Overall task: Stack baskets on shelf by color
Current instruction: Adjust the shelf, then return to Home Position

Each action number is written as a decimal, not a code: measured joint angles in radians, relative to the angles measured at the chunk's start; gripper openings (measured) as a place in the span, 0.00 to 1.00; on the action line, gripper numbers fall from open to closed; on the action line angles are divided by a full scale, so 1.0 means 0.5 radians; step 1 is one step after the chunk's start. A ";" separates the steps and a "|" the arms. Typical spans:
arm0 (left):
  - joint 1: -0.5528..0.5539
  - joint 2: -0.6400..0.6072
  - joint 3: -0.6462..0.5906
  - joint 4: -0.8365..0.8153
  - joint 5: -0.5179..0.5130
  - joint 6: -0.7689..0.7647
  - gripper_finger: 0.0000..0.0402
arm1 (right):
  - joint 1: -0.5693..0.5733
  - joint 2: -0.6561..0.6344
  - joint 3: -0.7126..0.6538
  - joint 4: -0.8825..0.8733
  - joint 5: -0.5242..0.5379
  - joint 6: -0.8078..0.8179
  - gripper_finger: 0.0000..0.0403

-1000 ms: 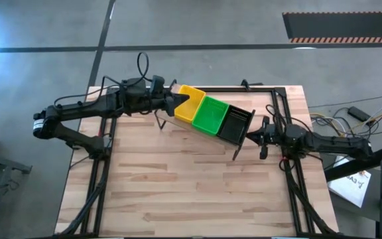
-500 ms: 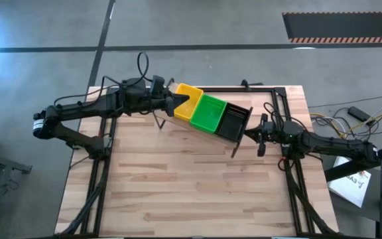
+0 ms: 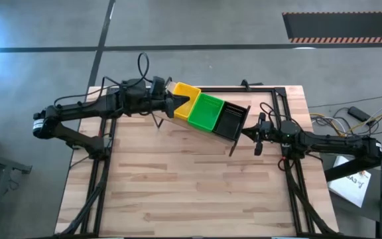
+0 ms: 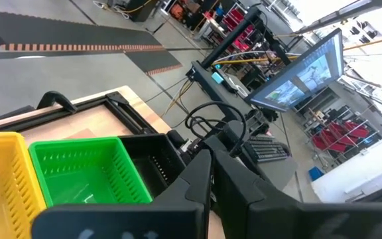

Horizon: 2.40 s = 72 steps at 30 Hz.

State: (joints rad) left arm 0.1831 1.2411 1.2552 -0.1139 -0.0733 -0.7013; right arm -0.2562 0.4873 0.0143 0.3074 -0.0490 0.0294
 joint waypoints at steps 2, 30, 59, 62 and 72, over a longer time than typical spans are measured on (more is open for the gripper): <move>-0.004 0.000 0.004 0.004 0.000 0.001 0.00 | 0.000 -0.003 0.000 -0.007 -0.002 0.032 0.02; -0.030 0.000 0.004 -0.001 -0.012 -0.052 0.00 | 0.528 -0.456 -0.005 -0.210 -0.009 0.240 0.02; -0.060 -0.263 -0.075 -0.207 0.045 0.790 0.00 | 0.542 -0.903 -0.007 -0.579 -0.002 0.077 0.02; -0.043 -0.437 -0.185 -0.338 0.053 0.877 0.00 | 0.542 -0.905 -0.007 -0.579 -0.002 0.076 0.02; 0.029 -1.213 -1.071 -0.029 0.025 1.301 0.00 | 0.542 -0.903 -0.007 -0.578 -0.002 0.078 0.02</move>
State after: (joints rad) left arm 0.1974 0.6346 0.7199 -0.1282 -0.0610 -0.0509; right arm 0.0151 0.0357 0.0109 0.0185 -0.0502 0.0685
